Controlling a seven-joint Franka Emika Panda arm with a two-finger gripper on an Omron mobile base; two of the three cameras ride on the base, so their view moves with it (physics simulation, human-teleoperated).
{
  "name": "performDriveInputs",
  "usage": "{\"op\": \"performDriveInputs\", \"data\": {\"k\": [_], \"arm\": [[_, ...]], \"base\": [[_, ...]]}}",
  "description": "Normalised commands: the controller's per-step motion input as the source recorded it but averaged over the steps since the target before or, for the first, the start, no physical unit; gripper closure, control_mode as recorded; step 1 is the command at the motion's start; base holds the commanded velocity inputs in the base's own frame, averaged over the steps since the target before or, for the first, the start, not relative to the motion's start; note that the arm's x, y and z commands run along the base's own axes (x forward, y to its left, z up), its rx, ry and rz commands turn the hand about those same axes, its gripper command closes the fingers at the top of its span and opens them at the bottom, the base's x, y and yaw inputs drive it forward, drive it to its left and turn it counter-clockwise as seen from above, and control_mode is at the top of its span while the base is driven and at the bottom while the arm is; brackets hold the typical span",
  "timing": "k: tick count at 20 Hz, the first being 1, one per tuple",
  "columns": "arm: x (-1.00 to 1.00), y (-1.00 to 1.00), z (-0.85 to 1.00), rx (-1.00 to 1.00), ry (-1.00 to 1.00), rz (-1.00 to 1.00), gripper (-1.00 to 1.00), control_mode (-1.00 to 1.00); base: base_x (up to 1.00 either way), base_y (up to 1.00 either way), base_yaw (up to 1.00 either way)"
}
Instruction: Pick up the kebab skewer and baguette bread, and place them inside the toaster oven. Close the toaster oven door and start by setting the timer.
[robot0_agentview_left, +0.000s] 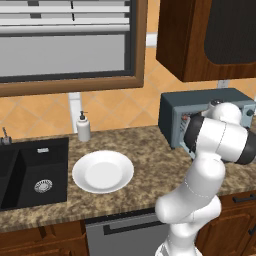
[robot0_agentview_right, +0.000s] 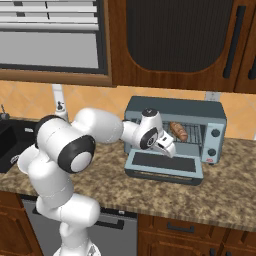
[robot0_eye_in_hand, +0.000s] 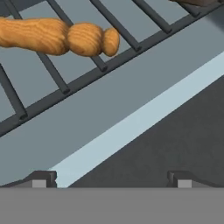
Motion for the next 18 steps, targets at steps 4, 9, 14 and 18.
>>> {"op": "performDriveInputs", "data": {"k": [4, 9, 14, 18], "arm": [[-0.18, -0.07, 0.00, 0.03, -0.02, -0.03, -1.00, -1.00], [-0.79, -0.03, 0.04, 0.00, -0.01, 0.02, -1.00, -1.00], [-0.98, 0.37, 0.02, 0.00, 0.00, 0.12, -1.00, -1.00], [-0.89, 0.80, 0.00, 0.00, 0.01, 0.17, -1.00, -1.00]], "base": [[0.00, 0.00, 0.00], [0.00, 0.00, 0.00], [0.00, 0.00, 0.00], [0.00, 0.00, 0.00]]}}
